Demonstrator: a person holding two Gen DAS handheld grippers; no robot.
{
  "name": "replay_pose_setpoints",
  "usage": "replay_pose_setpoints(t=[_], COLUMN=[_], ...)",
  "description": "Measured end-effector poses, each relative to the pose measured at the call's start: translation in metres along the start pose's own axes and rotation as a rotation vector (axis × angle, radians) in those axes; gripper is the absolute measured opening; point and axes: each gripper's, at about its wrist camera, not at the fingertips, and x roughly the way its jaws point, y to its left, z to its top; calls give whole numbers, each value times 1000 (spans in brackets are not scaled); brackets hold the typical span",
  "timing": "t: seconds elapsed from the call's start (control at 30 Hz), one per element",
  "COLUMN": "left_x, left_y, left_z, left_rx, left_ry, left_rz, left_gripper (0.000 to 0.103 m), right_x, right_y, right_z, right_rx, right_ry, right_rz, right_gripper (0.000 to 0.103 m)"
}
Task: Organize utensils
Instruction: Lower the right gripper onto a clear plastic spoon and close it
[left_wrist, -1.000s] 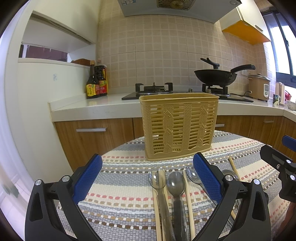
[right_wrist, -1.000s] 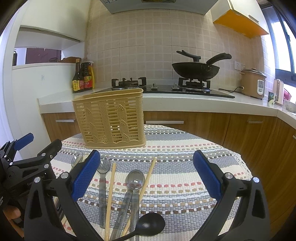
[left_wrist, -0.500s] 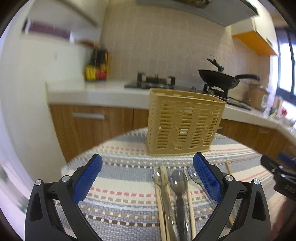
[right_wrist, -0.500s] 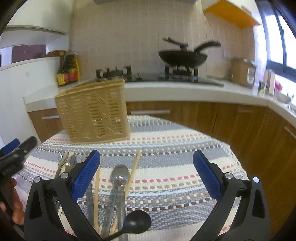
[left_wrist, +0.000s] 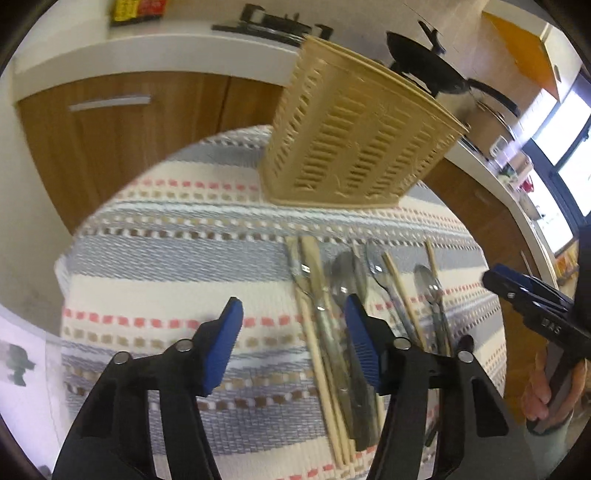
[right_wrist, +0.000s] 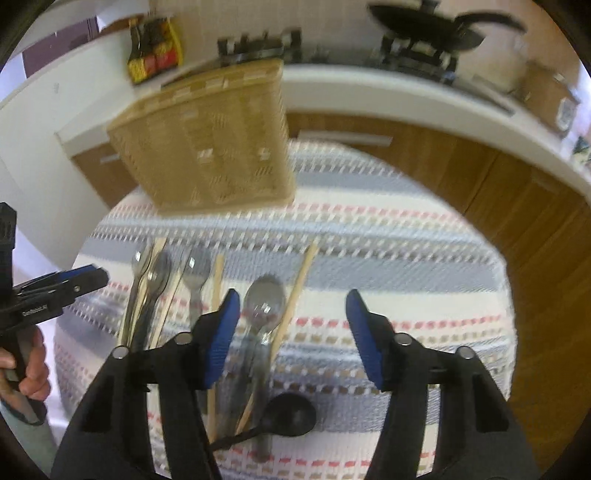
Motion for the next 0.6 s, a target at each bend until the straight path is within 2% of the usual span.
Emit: replay_pose_setpoints(t=[0.03,0.13,0.27,0.33,0.4,0.6], left_x=[4,17,35,43,48,56], left_y=[-3,-15,-20,-21,-23,-36], left_z=[1,4,10,11,10,13], left_rx=[12,45,52,52,63,95], left_ry=[12,64,118,139,145,156], left_rz=[-3,1,29,41,60,101], left_gripper=[53,41,36,27,23,21], right_x=[4,13,33,41,47,65], right_y=[0,-3,3,5,6,17], right_z=[1,3,2,0,-2,-2], right_rx=[1,11,1,-6,-6,-26], right_ry=[24,113,224,253,277,322], right_rz=[11,73,116,99,100,98], right_gripper=[43,38,38,34,32,23])
